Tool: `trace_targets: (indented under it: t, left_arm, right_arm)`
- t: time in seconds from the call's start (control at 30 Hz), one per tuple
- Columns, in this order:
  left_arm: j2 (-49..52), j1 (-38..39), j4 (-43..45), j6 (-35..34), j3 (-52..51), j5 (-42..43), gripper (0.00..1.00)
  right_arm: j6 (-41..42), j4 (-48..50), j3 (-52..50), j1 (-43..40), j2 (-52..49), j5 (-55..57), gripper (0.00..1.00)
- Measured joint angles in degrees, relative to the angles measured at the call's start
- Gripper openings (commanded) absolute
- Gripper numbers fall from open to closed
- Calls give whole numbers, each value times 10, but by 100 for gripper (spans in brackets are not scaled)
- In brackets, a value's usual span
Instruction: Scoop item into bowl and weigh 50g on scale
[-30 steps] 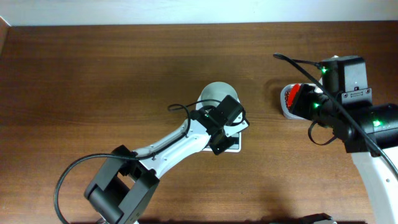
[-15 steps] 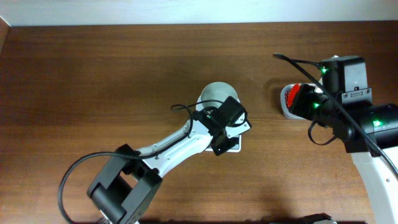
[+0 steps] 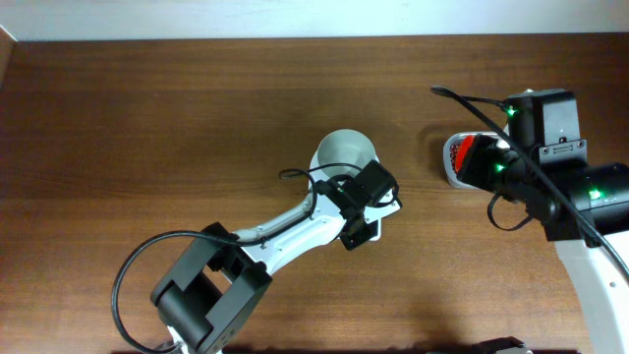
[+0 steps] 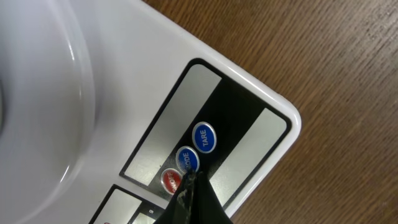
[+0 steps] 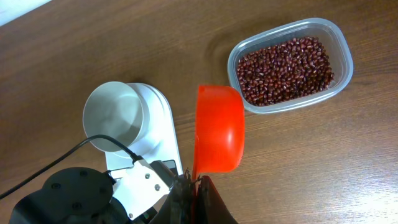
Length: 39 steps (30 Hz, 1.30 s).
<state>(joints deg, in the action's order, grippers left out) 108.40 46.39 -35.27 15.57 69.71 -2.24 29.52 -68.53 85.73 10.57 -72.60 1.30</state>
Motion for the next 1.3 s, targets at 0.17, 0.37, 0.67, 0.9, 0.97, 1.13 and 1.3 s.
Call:
trace_targets:
  t: [0.17, 0.37, 0.67, 0.9, 0.97, 1.13, 1.3]
  left_arm:
    - [0, -6, 0, -6, 0, -2, 0]
    - [0, -30, 4, -30, 0, -2, 0]
    - [0, -28, 4, -30, -2, -2, 0]
    - [0, -28, 4, -30, -2, -2, 0]
    - [0, -27, 4, -30, -2, -1, 0]
    - [0, -24, 8, -30, -2, 3, 0]
    - [0, -14, 9, -30, -2, 3, 0]
  right_arm:
    - [0, 0, 0, 0, 0, 0, 4]
    - [0, 0, 0, 0, 0, 0, 4]
    - [0, 0, 0, 0, 0, 0, 4]
    - [0, 0, 0, 0, 0, 0, 4]
    - [0, 0, 0, 0, 0, 0, 4]
    - [0, 1, 0, 0, 0, 0, 4]
    - [-1, 1, 0, 0, 0, 0, 4]
